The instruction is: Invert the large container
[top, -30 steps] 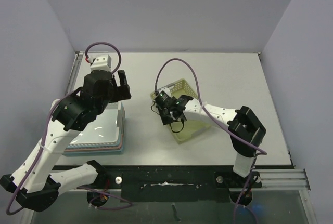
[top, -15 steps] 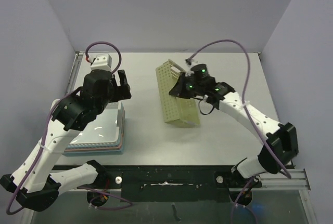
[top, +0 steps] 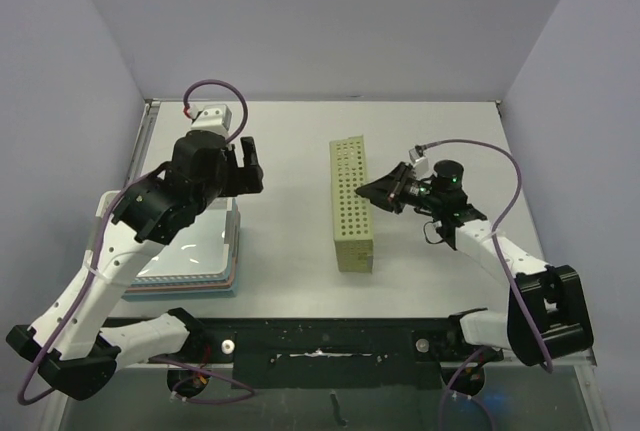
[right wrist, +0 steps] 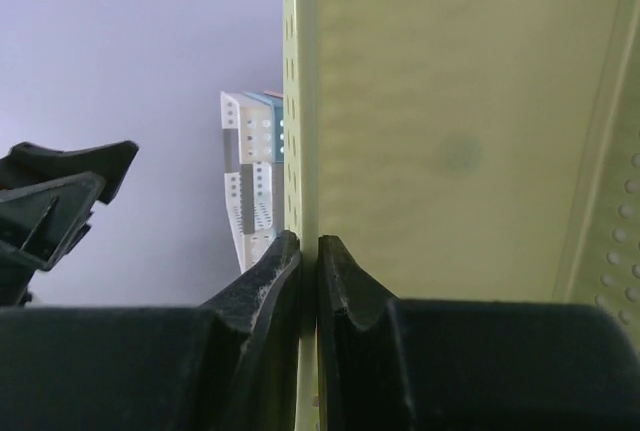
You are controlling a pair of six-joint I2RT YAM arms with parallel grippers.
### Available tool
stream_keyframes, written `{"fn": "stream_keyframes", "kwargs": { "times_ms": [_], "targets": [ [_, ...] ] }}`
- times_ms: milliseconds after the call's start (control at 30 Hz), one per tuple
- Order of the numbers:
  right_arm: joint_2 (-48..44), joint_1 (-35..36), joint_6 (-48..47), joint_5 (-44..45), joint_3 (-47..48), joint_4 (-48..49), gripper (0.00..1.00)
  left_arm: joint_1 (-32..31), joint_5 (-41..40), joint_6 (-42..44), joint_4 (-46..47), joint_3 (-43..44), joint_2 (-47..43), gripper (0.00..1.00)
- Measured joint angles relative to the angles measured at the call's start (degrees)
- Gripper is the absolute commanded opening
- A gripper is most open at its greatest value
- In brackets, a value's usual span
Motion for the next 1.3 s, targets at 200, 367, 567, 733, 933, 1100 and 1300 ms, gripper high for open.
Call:
{"fn": "stream_keyframes", "kwargs": {
  "times_ms": [200, 367, 567, 733, 933, 1100, 1300],
  "targets": [
    [-3.63, -9.79, 7.15, -9.14, -10.95, 15.96, 0.00, 0.00, 1.22, 0.09, 0.00, -0.02, 0.00, 0.79],
    [-7.21, -20.22, 4.85, -15.10, -13.55, 14.40, 0.20, 0.00, 1.79, 0.09, -0.07, -0.66, -0.04, 0.79],
    [-9.92, -35.89, -12.63, -17.90, -11.19, -6.69, 0.33, 0.00, 2.89, 0.11, 0.00, -0.94, -0.02, 0.79],
    [-9.42, -45.00, -22.75, -14.49, -10.10, -23.41, 0.75, 0.00, 3.50, 0.20, 0.00, -0.94, 0.46, 0.79],
    [-13.44, -44.96, -28.52, -1.70, -2.71, -37.38, 0.89, 0.00, 2.86, 0.33, -1.38, -0.46, 2.51, 0.79],
    [-18.60, -43.56, -31.47, 10.73, 5.53, -43.89, 0.91, 0.00, -1.29, 0.22, -5.35, 1.11, 3.10, 0.79],
    [-18.84, -19.85, -32.11, 26.86, 13.00, -46.66, 0.93, 0.00, -5.14, -1.22, -9.86, 1.18, 2.10, 0.79]
  ]
}}
